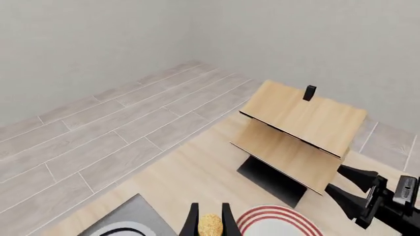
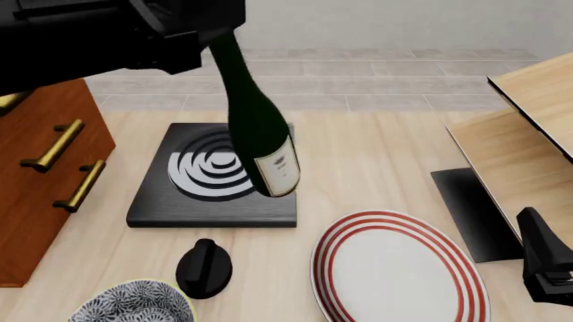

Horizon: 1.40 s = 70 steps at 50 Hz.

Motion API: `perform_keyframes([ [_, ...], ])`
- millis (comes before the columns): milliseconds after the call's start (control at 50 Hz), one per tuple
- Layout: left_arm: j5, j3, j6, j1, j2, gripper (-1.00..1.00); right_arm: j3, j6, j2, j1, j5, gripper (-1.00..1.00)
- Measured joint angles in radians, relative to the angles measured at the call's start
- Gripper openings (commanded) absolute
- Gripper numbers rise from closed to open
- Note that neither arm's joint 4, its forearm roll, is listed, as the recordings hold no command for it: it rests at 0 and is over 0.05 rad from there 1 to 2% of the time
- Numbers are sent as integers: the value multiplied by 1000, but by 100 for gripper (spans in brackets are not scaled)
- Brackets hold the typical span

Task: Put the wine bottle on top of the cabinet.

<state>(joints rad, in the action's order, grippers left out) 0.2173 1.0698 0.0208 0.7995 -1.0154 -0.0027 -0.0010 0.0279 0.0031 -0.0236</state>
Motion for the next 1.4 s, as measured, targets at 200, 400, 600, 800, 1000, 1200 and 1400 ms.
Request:
perform_keyframes([
  [200,63,-4,10,-8,57,-100,0,0,0,0,0,100],
  [400,148,14,24,-9,114,-100,0,0,0,0,0,100],
  [600,265,61,37,-15,158,-100,0,0,0,0,0,100],
  [800,390,139,50,-33,181,-100,0,0,0,0,0,100],
  [1000,518,253,59,-67,182,-100,0,0,0,0,0,100],
  [1200,627,355,73,-108,176,-100,0,0,0,0,0,100],
  [1400,746,511,107,-167,140,-100,0,0,0,0,0,100],
])
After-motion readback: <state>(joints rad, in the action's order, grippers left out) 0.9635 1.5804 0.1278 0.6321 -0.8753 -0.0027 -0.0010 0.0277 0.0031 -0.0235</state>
